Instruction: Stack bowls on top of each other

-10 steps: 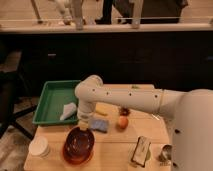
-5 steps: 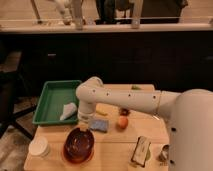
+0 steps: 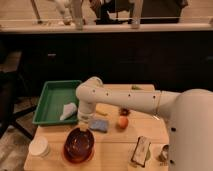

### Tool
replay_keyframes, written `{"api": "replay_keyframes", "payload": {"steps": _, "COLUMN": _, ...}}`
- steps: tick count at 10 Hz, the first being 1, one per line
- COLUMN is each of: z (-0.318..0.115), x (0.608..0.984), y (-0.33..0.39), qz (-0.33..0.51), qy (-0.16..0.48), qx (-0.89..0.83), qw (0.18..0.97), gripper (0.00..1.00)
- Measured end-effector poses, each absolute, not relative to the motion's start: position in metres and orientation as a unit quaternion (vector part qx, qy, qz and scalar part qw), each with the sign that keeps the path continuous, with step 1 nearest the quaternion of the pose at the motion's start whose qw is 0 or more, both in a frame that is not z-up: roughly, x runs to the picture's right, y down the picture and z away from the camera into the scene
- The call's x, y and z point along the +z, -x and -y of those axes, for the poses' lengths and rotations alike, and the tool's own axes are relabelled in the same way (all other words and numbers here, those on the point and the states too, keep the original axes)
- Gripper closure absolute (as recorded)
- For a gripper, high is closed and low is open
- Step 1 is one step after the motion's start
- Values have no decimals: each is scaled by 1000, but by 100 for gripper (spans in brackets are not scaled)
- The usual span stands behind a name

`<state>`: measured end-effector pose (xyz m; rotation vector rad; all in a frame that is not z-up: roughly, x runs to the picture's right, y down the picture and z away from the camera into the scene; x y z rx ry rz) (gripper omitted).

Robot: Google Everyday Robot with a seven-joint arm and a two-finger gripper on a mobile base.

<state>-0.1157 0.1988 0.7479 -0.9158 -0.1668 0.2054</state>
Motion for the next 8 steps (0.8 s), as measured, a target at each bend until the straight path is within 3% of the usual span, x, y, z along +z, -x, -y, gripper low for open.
{"api": "replay_keyframes", "payload": {"steps": 2, "z": -199, "x": 748, "y": 116, "qz": 80, "qy": 441, "qx": 99, "qw": 889, "gripper": 25}}
{"api": "replay_keyframes", "payload": {"steps": 3, "z": -199, "x": 748, "y": 116, "qz": 80, "qy": 441, "qx": 99, "qw": 889, "gripper": 20}}
{"api": "replay_keyframes", "payload": {"steps": 8, "z": -199, "x": 748, "y": 115, "qz": 80, "qy": 441, "qx": 100, "qw": 888, "gripper": 20}}
